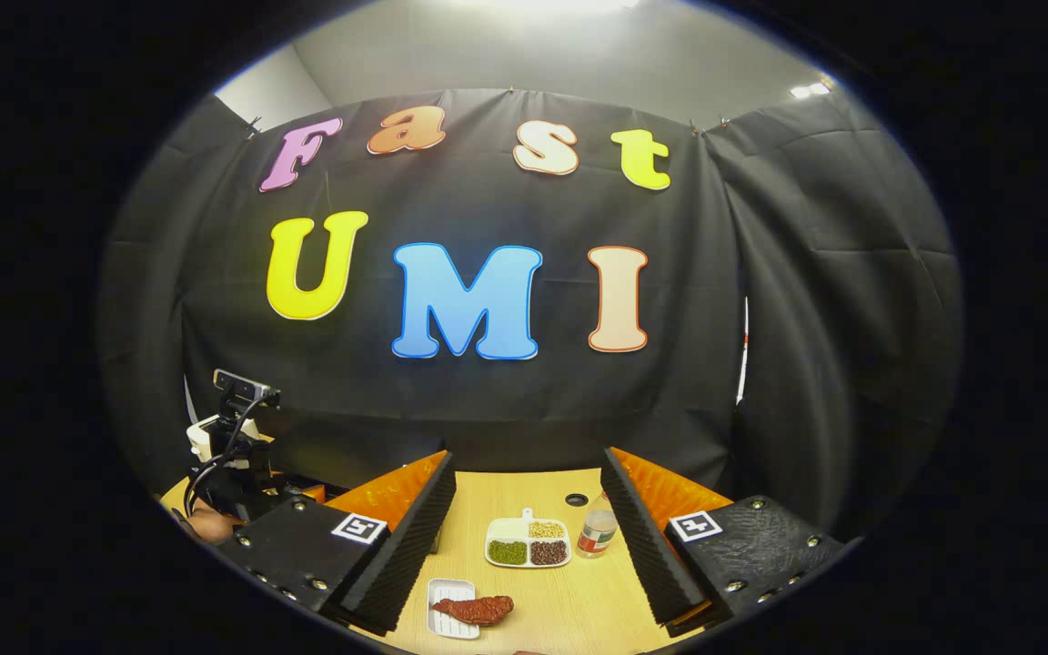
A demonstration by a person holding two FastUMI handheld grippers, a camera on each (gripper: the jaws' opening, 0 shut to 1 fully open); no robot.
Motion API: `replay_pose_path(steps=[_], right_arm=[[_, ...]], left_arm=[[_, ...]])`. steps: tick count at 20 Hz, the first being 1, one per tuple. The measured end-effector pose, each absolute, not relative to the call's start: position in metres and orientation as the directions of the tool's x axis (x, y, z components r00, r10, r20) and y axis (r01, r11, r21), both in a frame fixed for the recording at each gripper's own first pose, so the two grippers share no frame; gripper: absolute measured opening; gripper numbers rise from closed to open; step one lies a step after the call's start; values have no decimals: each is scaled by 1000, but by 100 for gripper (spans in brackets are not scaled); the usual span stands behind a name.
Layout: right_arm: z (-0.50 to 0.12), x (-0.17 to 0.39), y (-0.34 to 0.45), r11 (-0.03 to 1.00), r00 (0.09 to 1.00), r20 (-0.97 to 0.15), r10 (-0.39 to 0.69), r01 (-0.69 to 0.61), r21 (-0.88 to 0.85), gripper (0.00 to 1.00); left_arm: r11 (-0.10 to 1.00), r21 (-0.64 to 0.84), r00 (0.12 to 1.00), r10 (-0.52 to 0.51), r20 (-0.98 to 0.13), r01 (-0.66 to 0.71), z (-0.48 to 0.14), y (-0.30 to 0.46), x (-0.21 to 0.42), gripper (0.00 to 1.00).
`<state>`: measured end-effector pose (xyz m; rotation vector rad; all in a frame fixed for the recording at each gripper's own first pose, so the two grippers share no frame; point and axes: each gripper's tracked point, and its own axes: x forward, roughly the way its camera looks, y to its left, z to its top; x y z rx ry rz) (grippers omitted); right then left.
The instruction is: Open the electric oven with the left hand, put the food in, and close the electric oven.
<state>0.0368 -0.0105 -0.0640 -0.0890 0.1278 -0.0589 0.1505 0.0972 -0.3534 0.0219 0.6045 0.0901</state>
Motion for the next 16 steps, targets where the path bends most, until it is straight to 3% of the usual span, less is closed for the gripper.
replay_pose_path(steps=[16], right_arm=[[-66,18,-16,997,989,-138,-50,42,-62,98]], left_arm=[[998,48,751,68,-657,-48,-405,86,49,98]])
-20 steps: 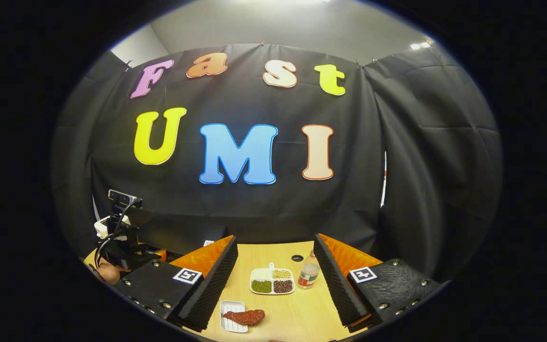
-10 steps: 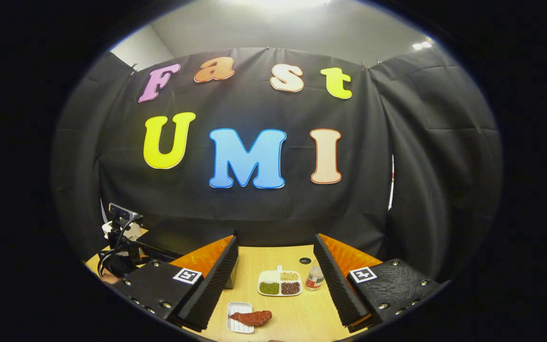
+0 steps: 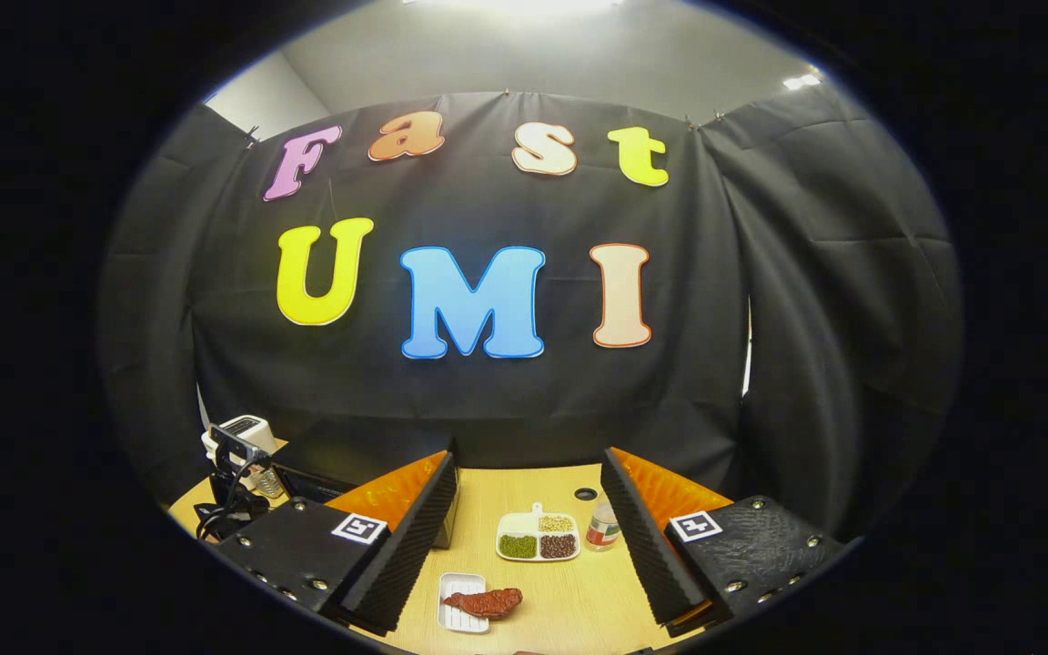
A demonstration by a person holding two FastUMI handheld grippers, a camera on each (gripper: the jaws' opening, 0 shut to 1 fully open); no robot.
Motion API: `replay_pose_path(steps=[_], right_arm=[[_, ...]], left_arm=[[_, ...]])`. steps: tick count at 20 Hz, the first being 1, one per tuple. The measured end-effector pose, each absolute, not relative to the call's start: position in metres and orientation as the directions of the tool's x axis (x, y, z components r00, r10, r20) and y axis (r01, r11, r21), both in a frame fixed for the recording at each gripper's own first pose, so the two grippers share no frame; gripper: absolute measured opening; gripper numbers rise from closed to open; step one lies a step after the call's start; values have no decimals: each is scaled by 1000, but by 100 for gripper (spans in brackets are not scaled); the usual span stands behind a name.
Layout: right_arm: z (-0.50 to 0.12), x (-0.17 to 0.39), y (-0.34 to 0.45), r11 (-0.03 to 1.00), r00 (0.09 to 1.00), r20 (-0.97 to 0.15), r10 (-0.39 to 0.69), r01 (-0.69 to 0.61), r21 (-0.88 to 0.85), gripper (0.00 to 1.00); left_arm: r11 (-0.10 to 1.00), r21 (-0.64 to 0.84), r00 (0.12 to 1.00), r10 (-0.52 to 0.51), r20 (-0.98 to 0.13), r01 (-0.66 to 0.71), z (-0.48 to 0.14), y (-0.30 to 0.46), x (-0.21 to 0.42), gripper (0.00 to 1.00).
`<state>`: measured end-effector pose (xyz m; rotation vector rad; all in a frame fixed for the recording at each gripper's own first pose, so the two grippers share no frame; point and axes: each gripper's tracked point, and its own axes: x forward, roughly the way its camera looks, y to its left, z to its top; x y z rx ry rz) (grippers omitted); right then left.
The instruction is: Open the electric oven with the left hand, put the food in, and close the electric oven.
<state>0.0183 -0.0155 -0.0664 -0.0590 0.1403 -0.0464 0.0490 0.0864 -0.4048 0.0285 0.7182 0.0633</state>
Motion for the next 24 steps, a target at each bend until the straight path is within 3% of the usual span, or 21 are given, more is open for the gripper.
replay_pose_path(steps=[5,8,13,16,19,23,24], right_arm=[[-73,11,-21,996,986,-156,-63,52,-74,98],[-77,11,-20,997,985,-164,-44,31,-77,98],[-100,17,-16,999,976,-218,20,-27,-29,97],[-136,22,-10,993,939,-328,101,-77,86,98],[-170,31,-12,975,895,-416,161,-78,208,98],[-240,38,-18,930,814,-526,248,-47,365,100],[-257,40,-19,907,796,-543,268,-19,420,94]], left_arm=[[997,75,712,75,-698,-32,-432,89,25,98],[994,93,742,103,-663,-55,-415,99,29,98],[993,22,858,110,-502,-114,-309,101,53,100],[991,-16,916,115,-385,-131,-231,97,61,96],[992,-29,953,106,-282,-119,-162,85,60,100],[995,-21,980,88,-180,-93,-99,69,53,93],[995,-19,983,88,-163,-93,-87,67,52,91]])
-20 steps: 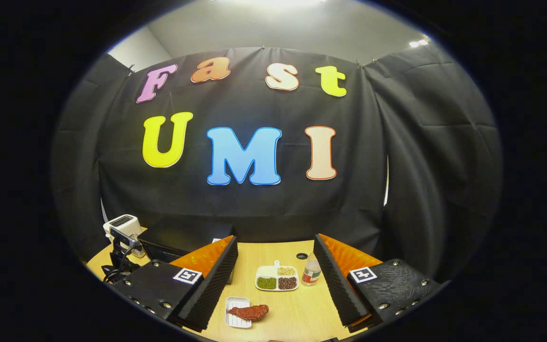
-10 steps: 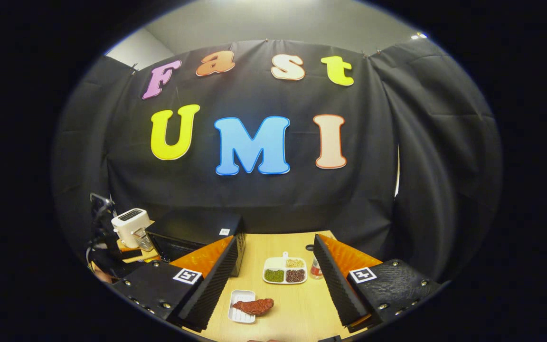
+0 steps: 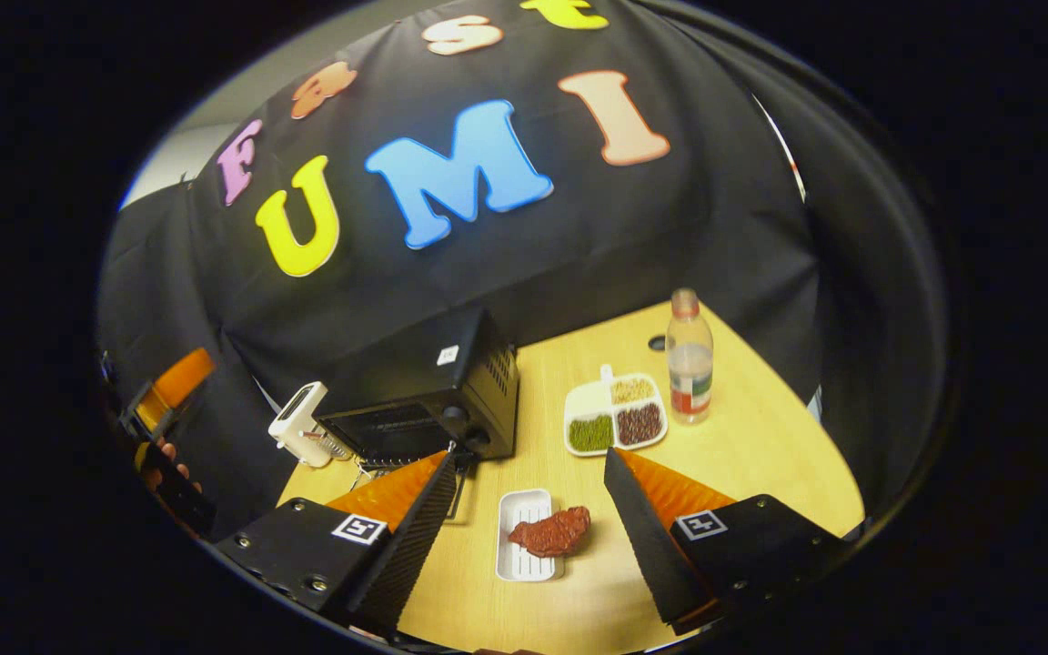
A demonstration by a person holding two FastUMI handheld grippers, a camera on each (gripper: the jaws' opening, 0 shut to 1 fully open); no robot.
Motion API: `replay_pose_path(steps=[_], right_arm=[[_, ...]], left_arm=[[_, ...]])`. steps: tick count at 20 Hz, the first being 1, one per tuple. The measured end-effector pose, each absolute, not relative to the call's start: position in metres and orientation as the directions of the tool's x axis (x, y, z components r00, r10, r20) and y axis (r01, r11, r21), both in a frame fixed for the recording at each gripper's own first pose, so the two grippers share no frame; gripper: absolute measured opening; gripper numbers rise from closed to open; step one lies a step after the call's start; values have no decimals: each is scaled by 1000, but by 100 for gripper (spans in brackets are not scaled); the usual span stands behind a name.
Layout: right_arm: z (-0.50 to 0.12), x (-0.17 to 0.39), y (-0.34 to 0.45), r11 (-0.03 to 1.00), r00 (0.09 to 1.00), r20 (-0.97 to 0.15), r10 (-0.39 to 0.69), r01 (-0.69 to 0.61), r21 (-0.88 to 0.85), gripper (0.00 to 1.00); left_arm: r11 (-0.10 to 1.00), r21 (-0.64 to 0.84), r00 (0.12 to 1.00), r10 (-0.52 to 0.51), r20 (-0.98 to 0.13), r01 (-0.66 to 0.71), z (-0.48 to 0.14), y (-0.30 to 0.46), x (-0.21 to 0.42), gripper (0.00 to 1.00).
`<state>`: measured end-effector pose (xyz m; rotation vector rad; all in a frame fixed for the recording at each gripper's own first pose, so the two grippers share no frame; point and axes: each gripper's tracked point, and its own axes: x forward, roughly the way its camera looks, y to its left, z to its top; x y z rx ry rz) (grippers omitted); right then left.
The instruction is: Open the electric oven with the left hand, put the food in, and close the electric oven.
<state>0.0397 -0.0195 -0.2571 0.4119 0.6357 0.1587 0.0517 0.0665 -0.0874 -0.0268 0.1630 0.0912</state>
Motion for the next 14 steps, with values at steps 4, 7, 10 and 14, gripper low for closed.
replay_pose_path(steps=[4,7,10,14], right_arm=[[-310,38,-17,843,723,-602,338,51,536,97],[-350,35,-13,814,674,-625,394,60,578,98],[-378,33,-7,788,634,-640,434,77,610,98],[-403,34,3,766,583,-654,482,83,638,95]], left_arm=[[994,-25,988,107,-114,-111,-46,63,46,100],[989,-22,986,141,-93,-144,-23,67,43,100],[984,-1,979,179,-97,-180,-23,74,36,100],[973,32,960,233,-155,-230,-43,83,25,100]])
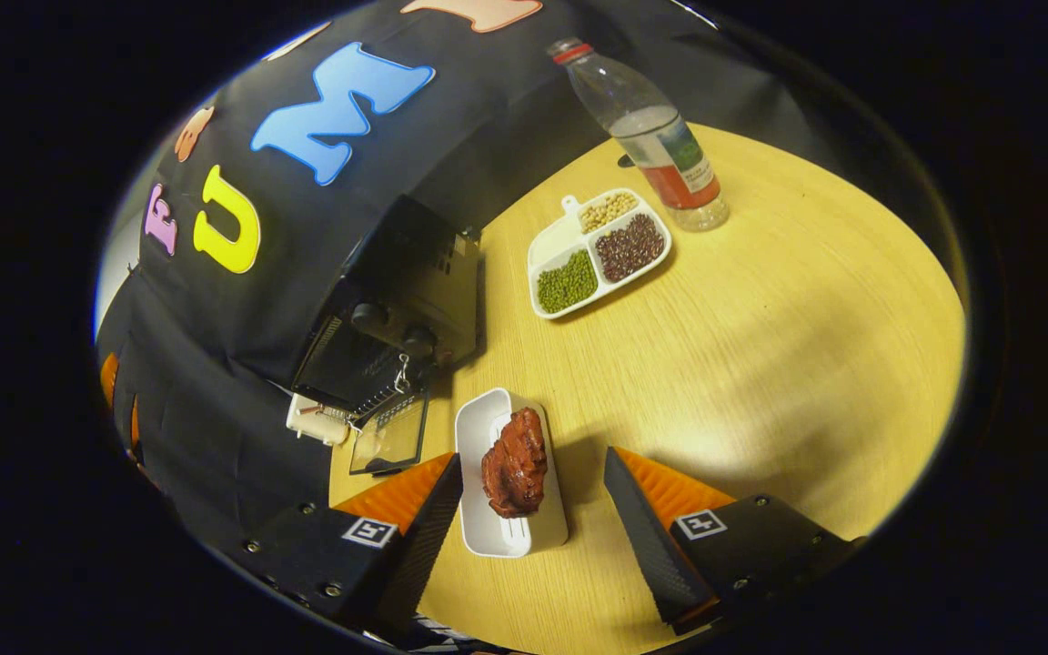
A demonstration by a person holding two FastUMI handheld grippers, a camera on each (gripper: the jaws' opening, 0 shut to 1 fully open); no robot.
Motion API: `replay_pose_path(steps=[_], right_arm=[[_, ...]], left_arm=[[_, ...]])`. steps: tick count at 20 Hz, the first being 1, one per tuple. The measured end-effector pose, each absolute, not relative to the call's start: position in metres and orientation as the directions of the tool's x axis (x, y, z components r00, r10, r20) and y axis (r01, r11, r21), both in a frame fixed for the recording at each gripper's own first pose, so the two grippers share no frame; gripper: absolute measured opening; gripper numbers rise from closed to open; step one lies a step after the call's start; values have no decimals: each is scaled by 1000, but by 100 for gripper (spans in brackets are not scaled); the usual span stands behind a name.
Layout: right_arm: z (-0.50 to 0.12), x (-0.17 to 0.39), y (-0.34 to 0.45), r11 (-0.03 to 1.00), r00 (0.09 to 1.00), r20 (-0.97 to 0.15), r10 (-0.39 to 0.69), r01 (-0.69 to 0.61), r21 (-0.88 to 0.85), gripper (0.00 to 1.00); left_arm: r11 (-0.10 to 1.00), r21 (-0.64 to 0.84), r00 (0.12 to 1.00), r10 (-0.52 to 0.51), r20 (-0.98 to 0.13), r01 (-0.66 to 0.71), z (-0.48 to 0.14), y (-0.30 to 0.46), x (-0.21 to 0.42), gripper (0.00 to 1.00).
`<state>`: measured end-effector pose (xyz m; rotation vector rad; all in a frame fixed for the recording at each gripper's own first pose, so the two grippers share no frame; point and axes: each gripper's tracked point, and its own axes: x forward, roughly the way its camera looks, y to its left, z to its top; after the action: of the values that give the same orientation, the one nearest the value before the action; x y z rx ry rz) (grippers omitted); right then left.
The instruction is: Open the electric oven with the left hand, put the food in, and close the electric oven.
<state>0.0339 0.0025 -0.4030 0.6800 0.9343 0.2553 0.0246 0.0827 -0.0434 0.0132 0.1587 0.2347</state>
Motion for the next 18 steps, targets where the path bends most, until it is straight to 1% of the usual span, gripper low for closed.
replay_pose_path(steps=[1,3,4,5,6,7,8,12,18], right_arm=[[-409,37,6,762,578,-654,488,85,642,93],[-409,38,12,738,566,-643,515,88,669,76],[-403,39,10,723,573,-635,518,104,683,51],[-406,42,17,699,560,-626,542,112,706,25],[-406,40,24,679,548,-614,569,108,726,23],[-390,38,15,655,553,-605,573,135,744,21],[-402,42,23,641,545,-600,586,141,755,10],[-386,39,21,614,545,-568,616,119,780,10],[-312,41,32,509,616,-436,656,65,858,10]], left_arm=[[968,43,955,250,-163,-246,-44,86,19,100],[957,62,940,289,-179,-283,-45,94,9,100],[951,69,933,308,-187,-301,-47,96,3,100],[946,71,925,325,-196,-317,-48,98,-2,100],[942,71,920,337,-202,-329,-50,97,-7,100],[938,72,915,346,-205,-339,-50,96,-11,100],[936,76,912,353,-206,-345,-49,96,-15,100],[941,76,920,340,-195,-331,-46,86,-17,100],[965,33,954,261,-145,-260,-32,86,2,100]])
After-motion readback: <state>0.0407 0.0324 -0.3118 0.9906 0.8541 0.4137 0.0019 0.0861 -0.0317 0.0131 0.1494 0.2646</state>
